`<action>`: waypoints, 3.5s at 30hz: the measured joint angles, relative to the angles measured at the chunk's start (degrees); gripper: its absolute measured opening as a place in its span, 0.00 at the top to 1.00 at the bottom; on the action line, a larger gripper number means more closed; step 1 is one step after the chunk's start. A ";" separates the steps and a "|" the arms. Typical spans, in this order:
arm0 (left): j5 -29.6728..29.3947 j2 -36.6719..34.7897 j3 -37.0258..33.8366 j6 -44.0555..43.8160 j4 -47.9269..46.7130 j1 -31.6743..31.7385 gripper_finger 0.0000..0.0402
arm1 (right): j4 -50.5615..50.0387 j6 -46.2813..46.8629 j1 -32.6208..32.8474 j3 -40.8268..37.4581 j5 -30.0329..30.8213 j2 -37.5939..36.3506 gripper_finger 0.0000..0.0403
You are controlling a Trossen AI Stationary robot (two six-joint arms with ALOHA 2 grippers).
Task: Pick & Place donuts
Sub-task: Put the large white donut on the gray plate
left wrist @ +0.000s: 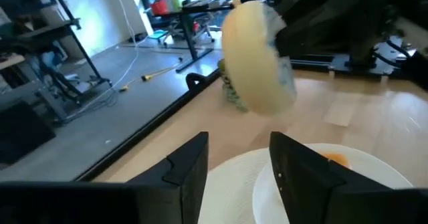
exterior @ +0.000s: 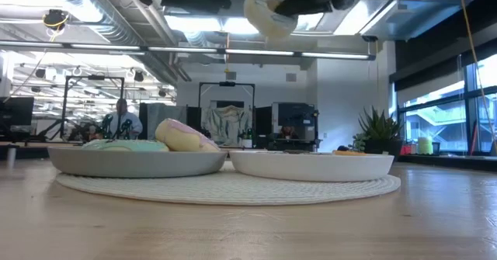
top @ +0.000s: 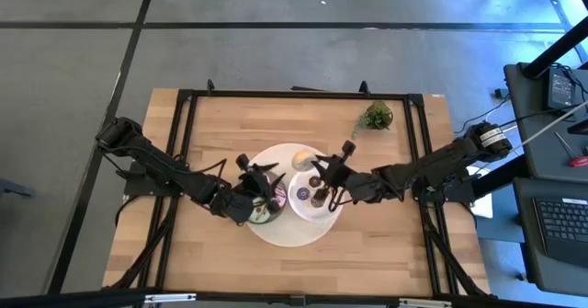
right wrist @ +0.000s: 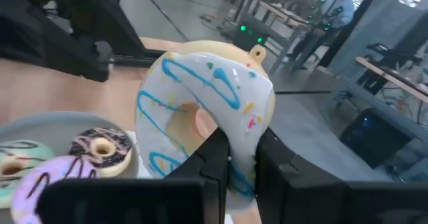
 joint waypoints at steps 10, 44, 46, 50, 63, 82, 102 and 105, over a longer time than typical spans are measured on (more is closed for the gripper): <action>6.26 0.00 0.00 -1.08 -0.12 3.68 0.52 | 5.25 -1.43 -3.18 0.00 -0.76 4.37 0.87; 9.25 0.00 0.00 -3.79 0.83 7.52 0.69 | 10.75 -1.70 -3.40 0.00 -5.84 7.31 0.87; 9.26 0.00 0.00 -3.87 0.83 7.52 0.74 | 10.46 -1.57 -3.39 0.00 -5.96 7.31 0.87; 9.32 0.02 0.00 -3.89 0.81 7.50 0.81 | 9.49 -2.98 -3.42 0.00 -7.99 7.31 0.87; 8.88 -0.05 0.00 -7.16 -1.07 6.77 0.91 | 1.08 -2.95 -1.90 0.00 -2.21 0.68 0.52; 42.92 -10.05 0.02 -49.01 -44.03 -0.68 0.95 | -32.46 18.14 1.79 -0.02 4.12 -6.22 0.35; 41.27 -10.44 -5.90 -59.20 -45.26 -2.74 0.96 | -32.29 18.74 1.76 -0.02 3.63 -6.24 0.35; 40.68 -11.24 -5.88 -58.69 -45.09 -2.73 0.96 | -32.30 18.26 1.76 -0.02 3.63 -6.24 0.35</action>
